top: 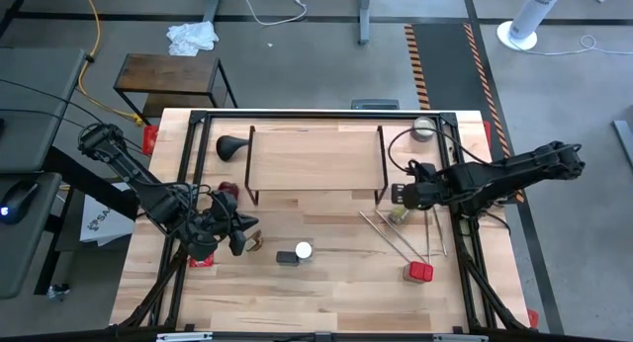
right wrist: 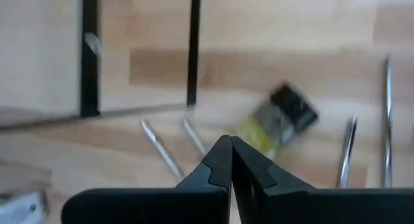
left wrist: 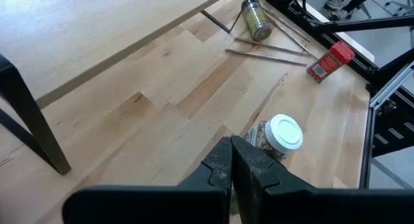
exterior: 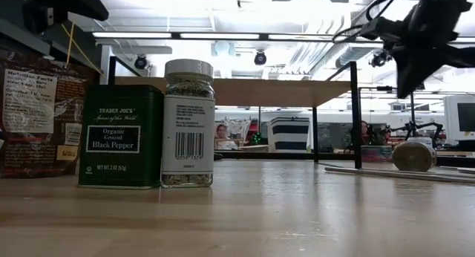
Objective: Shelf spices
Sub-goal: Move the black seasoning bottle to the bottom right of the table
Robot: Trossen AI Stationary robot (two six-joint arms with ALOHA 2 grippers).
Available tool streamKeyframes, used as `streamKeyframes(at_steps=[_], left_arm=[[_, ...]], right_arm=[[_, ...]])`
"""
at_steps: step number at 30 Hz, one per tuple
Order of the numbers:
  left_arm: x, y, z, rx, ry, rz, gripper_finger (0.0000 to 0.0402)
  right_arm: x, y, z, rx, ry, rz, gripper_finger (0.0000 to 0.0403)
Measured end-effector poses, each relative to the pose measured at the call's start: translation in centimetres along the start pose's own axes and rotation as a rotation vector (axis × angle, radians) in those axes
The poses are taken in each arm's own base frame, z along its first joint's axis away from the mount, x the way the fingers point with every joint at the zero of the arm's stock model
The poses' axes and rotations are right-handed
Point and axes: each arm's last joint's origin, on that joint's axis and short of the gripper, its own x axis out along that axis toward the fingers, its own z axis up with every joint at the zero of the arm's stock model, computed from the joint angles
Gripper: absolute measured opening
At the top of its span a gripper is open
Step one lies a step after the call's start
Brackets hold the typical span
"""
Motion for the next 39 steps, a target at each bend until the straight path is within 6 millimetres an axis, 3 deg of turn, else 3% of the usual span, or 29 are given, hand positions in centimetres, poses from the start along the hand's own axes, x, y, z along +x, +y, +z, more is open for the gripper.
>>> streamKeyframes(at_steps=[3,7,13,17,22,28,39], left_arm=[[0.0,0.0,0.0,0.0,0.0,0.0,0.0],[0.0,0.0,0.0,0.007,0.0,0.0,0.0],[0.0,0.0,0.0,0.008,0.0,0.001,0.0],[0.0,0.1,0.0,0.018,0.006,0.005,0.0],[0.0,0.1,-0.1,0.04,0.022,-0.002,0.0],[0.0,0.0,-0.1,0.039,0.044,-0.01,0.0],[0.0,-0.1,-0.2,0.026,0.07,-0.026,0.0]], right_arm=[[1.3,-0.8,-0.6,0.164,0.085,-0.103,0.0011],[2.4,-1.9,-1.2,0.24,0.148,-0.186,0.0051],[1.6,-1.7,-0.6,0.315,0.026,-0.035,0.0141],[1.6,-2.0,-0.6,0.311,0.033,-0.078,0.0203],[2.1,-2.1,-0.4,0.429,-0.015,-0.135,0.0258],[4.1,-2.1,-0.4,0.497,0.014,-0.248,0.0275],[7.1,-1.9,0.0,0.617,0.018,-0.261,0.0275]])
